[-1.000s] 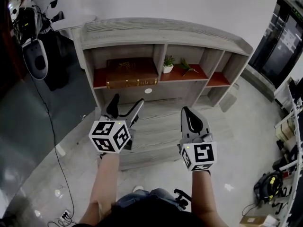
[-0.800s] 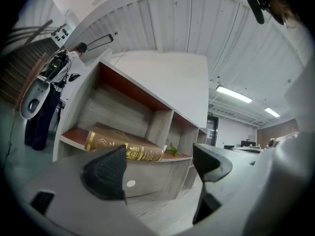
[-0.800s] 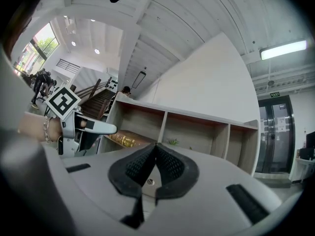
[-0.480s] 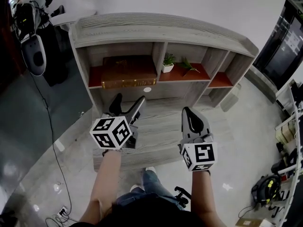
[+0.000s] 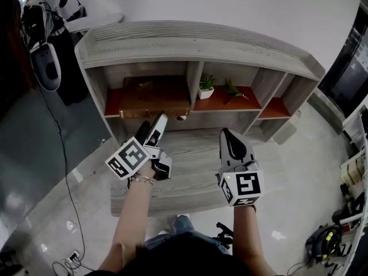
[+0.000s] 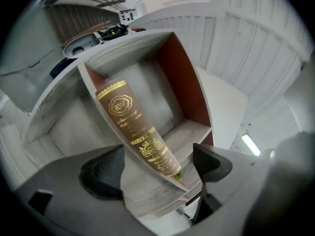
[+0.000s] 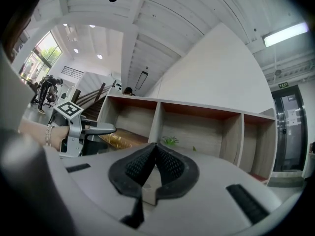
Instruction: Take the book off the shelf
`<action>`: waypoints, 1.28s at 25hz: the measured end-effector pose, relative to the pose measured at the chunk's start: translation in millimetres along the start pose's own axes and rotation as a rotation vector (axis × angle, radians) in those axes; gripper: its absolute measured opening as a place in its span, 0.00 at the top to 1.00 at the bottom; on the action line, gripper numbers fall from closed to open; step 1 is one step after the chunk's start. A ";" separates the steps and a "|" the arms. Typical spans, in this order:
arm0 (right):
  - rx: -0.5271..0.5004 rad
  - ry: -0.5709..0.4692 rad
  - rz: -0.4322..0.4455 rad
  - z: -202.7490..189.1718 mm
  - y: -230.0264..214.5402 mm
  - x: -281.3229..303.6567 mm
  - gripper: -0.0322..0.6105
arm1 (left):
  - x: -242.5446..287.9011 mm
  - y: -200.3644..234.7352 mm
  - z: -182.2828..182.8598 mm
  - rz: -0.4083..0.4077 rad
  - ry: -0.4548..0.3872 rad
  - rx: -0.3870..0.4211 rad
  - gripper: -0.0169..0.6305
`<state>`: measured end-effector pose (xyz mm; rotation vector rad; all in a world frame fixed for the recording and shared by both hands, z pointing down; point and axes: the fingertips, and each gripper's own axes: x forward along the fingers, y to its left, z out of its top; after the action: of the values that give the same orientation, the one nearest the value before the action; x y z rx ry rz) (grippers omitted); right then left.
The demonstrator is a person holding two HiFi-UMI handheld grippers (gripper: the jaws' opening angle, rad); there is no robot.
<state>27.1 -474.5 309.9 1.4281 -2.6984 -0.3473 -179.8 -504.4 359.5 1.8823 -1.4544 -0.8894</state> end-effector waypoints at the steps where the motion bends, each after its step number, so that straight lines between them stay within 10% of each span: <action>1: 0.001 -0.001 0.005 -1.0 -2.5 4.8 0.93 | 4.4 2.2 2.0 -0.005 -0.015 -0.046 0.31; 17: 0.010 -0.034 0.060 -8.0 -31.2 71.0 0.93 | 57.3 59.3 22.1 0.067 -0.189 -0.507 0.31; 25: 0.016 -0.041 0.081 -8.6 -31.8 83.8 0.93 | 65.4 65.5 28.4 0.123 -0.249 -0.572 0.32; 32: 0.012 -0.043 0.092 -6.0 -25.7 83.4 0.93 | 62.5 64.2 30.2 0.188 -0.227 -0.577 0.52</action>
<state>1.6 -558.1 306.2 1.3084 -2.7934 -0.3608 -229.7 -581.4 382.5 1.2341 -1.2900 -1.2937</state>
